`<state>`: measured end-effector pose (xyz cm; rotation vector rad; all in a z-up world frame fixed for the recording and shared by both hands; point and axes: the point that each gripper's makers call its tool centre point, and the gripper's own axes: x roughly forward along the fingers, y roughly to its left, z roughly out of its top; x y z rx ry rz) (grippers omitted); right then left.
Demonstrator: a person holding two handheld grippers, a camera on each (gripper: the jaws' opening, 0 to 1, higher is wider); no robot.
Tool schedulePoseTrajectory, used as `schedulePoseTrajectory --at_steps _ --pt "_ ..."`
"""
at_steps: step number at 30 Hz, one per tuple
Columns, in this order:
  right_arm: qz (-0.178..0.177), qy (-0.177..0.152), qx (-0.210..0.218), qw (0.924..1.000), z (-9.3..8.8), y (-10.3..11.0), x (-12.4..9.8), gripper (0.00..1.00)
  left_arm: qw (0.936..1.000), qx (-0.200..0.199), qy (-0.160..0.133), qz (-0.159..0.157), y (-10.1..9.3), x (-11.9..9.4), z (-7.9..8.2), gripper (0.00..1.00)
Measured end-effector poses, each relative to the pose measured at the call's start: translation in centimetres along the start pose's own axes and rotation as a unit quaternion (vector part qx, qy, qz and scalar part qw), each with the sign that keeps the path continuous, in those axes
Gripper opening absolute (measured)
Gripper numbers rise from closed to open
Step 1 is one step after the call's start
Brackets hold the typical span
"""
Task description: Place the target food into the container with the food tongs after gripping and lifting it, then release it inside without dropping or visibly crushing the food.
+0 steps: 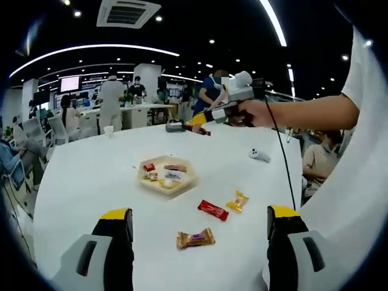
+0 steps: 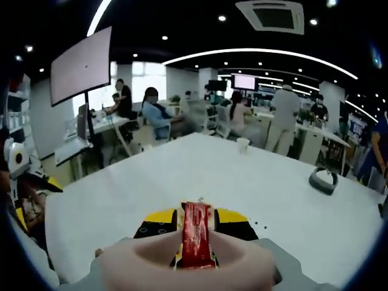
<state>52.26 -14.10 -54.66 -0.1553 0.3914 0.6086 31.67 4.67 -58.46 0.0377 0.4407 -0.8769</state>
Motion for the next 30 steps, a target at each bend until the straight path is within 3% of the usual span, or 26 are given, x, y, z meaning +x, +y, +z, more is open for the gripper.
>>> schedulePoseTrajectory --at_steps 3,6,18,30 --pt "0.002 0.005 0.000 1.0000 0.1 0.1 0.8 0.23 0.9997 0.016 0.019 0.009 0.4 -0.2 -1.1 0.91" --pt "0.003 0.007 -0.001 1.0000 0.3 0.1 1.3 0.23 0.9999 -0.005 0.008 0.009 0.6 -0.4 -1.1 0.92" --pt "0.015 0.017 -0.018 0.9996 1.8 -0.6 3.8 0.23 0.9995 -0.015 0.014 0.025 2.0 -0.7 -1.9 0.91" --pt "0.023 0.024 -0.021 0.9992 1.4 -1.1 5.1 0.23 0.9989 -0.020 0.023 0.035 2.0 -0.4 -2.3 0.91"
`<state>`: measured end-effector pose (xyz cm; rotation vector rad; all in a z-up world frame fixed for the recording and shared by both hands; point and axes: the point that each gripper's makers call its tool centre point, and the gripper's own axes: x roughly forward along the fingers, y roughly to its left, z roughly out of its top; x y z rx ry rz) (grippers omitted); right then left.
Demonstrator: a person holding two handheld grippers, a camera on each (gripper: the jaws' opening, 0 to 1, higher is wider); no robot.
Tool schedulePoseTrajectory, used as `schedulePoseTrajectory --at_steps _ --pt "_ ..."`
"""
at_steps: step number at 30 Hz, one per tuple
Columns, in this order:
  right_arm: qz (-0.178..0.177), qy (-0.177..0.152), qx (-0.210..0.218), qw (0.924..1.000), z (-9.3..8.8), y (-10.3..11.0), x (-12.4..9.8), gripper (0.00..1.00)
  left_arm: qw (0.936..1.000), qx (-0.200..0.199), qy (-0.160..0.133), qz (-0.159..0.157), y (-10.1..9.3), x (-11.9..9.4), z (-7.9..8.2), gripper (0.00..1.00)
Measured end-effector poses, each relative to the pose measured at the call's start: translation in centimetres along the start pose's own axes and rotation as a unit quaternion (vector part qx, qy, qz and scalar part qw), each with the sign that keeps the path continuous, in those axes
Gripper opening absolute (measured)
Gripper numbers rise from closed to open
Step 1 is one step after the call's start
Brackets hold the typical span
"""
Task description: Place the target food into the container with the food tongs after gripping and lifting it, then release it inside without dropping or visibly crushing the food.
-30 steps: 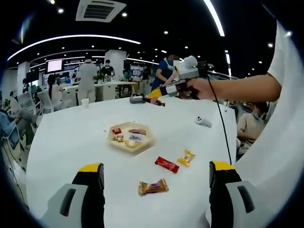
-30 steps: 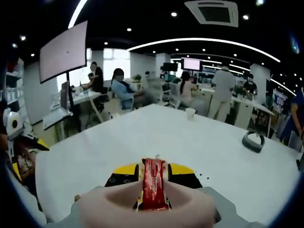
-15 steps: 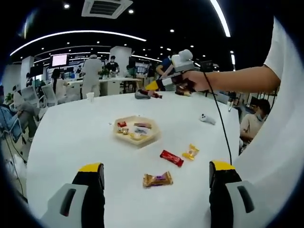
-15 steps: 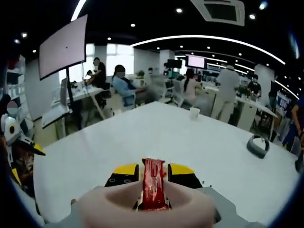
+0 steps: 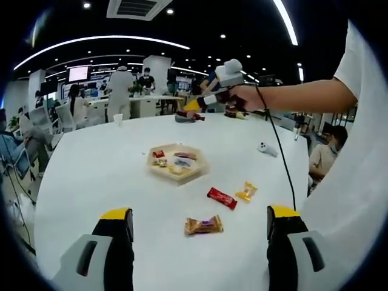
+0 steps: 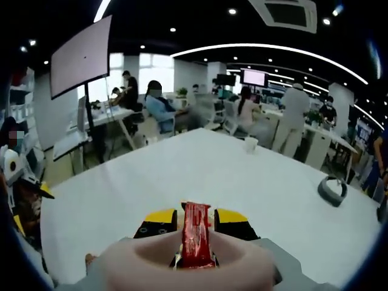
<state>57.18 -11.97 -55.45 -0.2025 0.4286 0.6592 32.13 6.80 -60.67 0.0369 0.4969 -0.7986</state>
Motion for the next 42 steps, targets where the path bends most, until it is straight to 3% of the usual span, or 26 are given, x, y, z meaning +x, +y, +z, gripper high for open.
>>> schedulePoseTrajectory --at_steps 7,17,22,32,42 --pt "0.010 0.008 -0.003 0.9999 -0.2 0.1 1.6 0.23 0.9997 -0.015 -0.010 0.016 0.4 0.0 0.4 0.91" --pt "0.018 0.020 0.000 0.9996 -0.9 -0.1 3.4 0.23 0.9993 -0.027 -0.003 0.025 0.7 -0.2 -0.3 0.91" --pt "0.023 0.026 -0.011 0.9993 -0.9 0.0 4.3 0.23 0.9978 -0.050 -0.014 0.043 1.9 -0.4 -0.2 0.91" --pt "0.029 0.027 -0.011 0.9992 -0.9 -0.5 5.3 0.23 0.9973 -0.047 -0.015 0.054 2.2 -0.9 -0.1 0.92" --pt "0.031 0.032 -0.015 0.9989 -1.0 -0.5 5.8 0.23 0.9977 -0.032 -0.013 0.059 2.5 -1.2 0.1 0.99"
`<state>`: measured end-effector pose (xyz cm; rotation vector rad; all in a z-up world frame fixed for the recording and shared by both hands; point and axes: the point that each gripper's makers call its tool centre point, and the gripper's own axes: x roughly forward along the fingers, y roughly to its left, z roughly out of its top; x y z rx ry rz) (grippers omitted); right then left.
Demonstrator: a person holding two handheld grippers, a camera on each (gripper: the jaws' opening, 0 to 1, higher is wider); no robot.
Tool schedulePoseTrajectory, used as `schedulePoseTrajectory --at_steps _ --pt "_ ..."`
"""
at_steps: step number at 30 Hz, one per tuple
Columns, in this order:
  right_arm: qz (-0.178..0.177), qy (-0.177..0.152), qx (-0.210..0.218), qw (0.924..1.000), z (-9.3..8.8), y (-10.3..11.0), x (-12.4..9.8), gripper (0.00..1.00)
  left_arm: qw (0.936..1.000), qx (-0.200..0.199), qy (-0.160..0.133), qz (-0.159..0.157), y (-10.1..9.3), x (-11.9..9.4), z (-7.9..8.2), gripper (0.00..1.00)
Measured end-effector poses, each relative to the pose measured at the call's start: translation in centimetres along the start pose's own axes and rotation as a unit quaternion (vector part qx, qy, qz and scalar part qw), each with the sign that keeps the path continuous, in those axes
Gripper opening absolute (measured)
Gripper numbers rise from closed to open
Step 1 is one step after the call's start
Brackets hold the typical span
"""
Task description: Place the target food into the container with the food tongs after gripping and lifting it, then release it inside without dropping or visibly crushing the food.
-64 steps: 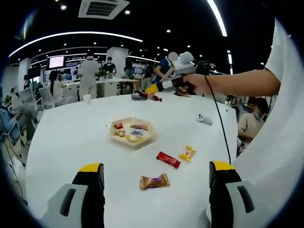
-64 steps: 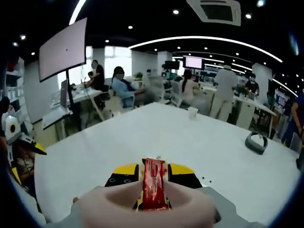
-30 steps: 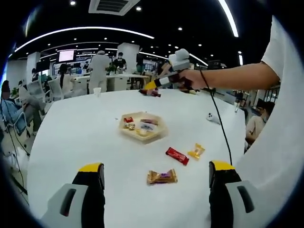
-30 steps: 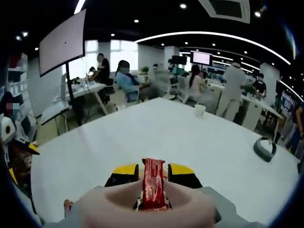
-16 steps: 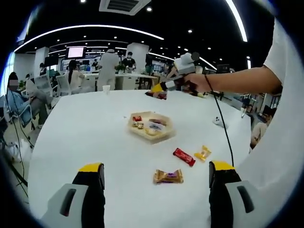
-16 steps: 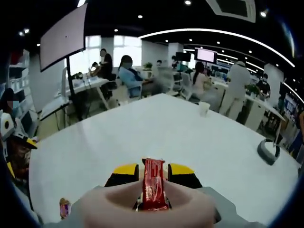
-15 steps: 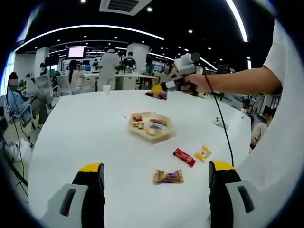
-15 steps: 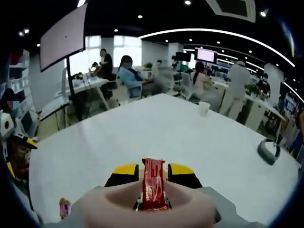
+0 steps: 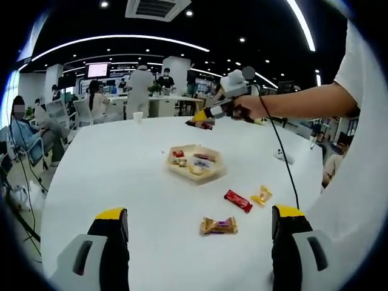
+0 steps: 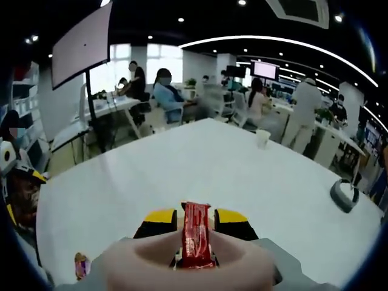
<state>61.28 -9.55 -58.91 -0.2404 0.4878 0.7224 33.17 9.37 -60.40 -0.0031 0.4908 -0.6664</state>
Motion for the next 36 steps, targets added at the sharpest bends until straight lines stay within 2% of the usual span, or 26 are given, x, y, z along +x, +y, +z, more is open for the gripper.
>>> schedulePoseTrajectory --at_steps 17,27,29,32,36 --pt "0.004 0.010 0.002 0.9999 -0.8 -0.1 1.0 0.23 0.9999 -0.006 0.007 0.010 0.7 0.2 -0.3 0.99" --pt "0.001 0.008 0.005 1.0000 -0.9 -0.3 0.5 0.24 0.9999 -0.006 0.007 0.012 0.6 0.3 -0.3 0.98" --pt "0.016 0.000 0.016 0.9998 -0.8 0.2 0.5 0.26 0.9999 -0.006 0.007 0.011 0.6 0.2 -0.3 0.98" --pt "0.012 0.008 0.008 0.9999 -1.2 0.2 0.3 0.28 0.9999 -0.005 0.008 0.010 0.5 0.1 -0.4 0.98" --pt "0.014 0.001 0.033 0.9994 -0.9 0.4 -0.5 0.28 0.9999 -0.006 0.006 0.009 0.3 0.0 -0.4 0.97"
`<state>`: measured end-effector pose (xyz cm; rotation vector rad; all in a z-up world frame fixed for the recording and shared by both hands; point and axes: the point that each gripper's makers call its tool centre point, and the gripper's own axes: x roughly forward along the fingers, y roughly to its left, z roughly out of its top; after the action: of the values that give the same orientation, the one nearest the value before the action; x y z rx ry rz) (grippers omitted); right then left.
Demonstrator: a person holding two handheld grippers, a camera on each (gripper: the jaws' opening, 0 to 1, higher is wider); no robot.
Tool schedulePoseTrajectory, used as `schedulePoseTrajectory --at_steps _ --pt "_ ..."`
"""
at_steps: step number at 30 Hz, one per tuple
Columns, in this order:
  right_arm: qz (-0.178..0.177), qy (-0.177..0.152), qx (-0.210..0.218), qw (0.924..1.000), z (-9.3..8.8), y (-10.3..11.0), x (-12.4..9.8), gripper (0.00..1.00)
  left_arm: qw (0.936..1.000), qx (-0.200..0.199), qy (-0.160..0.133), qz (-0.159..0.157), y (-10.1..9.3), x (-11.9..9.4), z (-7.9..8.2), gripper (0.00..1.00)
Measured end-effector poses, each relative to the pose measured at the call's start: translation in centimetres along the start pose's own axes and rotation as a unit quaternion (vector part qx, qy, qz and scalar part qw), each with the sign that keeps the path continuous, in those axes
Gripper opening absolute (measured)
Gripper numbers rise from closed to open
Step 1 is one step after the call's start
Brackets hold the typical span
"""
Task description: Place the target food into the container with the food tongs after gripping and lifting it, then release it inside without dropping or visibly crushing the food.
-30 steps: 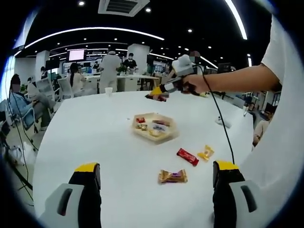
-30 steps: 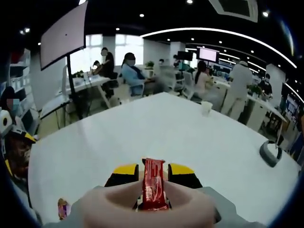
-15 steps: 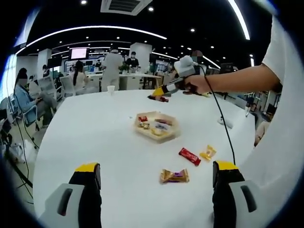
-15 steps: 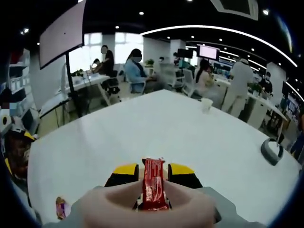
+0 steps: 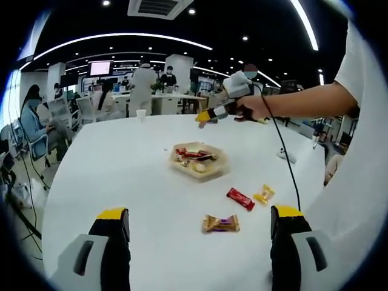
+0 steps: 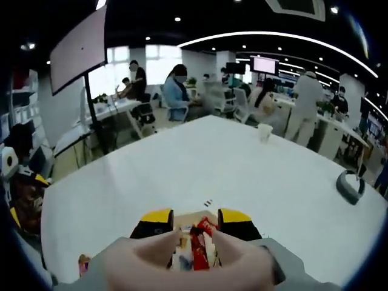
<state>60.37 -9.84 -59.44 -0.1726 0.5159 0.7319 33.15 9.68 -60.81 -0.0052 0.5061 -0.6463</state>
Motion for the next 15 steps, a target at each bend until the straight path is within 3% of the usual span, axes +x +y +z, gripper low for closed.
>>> schedulePoseTrajectory --at_steps 5,7,15 --pt "0.012 0.016 0.004 0.9998 -0.4 1.2 -0.7 0.28 1.0000 0.003 -0.004 -0.004 -0.4 -0.1 0.2 0.97" --pt "0.002 0.025 0.040 0.9989 -0.8 1.6 -1.3 0.28 1.0000 0.005 -0.006 -0.005 -0.5 -0.2 0.2 0.97" --pt "0.002 0.002 0.033 0.9995 -0.9 3.0 -3.5 0.28 0.9998 0.016 -0.008 -0.010 -0.9 -0.9 0.3 0.97"
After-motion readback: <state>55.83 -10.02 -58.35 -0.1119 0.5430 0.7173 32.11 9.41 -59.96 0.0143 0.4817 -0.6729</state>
